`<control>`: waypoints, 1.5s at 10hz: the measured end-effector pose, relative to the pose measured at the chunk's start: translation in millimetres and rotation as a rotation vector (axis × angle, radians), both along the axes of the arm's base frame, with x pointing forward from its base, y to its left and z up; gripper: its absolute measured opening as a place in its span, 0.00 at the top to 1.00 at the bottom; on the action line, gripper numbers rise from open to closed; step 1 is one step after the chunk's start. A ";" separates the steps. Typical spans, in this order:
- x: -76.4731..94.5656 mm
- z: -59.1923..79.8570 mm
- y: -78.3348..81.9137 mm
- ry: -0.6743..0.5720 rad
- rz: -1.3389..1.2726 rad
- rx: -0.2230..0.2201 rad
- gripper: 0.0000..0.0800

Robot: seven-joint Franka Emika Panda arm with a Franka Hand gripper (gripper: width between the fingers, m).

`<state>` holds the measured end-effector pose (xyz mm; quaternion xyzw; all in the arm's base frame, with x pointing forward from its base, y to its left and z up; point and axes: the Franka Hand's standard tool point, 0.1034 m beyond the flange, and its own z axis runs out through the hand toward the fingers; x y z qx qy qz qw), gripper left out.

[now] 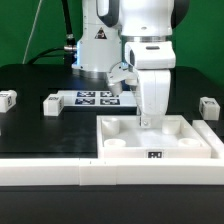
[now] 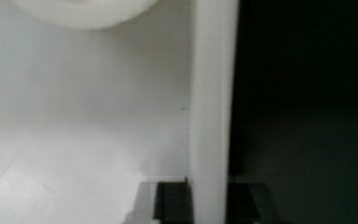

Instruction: Assemble one leg

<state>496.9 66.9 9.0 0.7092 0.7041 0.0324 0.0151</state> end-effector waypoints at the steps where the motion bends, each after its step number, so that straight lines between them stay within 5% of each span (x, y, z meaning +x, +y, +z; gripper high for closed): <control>1: 4.0 0.3 6.1 -0.004 -0.027 0.004 0.93; 8: 3.3 -0.5 13.4 0.004 -0.045 0.002 0.93; 10: 3.1 -0.7 13.3 0.004 -0.045 0.002 0.55; 11: 3.1 -0.8 13.3 0.004 -0.045 0.002 0.55; 12: 3.0 -0.9 13.3 0.005 -0.045 0.002 0.33; 13: 3.0 -0.9 13.3 0.005 -0.046 0.002 0.23; 15: 3.0 -1.0 13.3 0.005 -0.046 0.002 0.20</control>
Offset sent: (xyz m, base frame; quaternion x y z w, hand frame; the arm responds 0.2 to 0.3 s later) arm -0.0014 0.0130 -0.0035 -0.0145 -0.0096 0.0060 0.9998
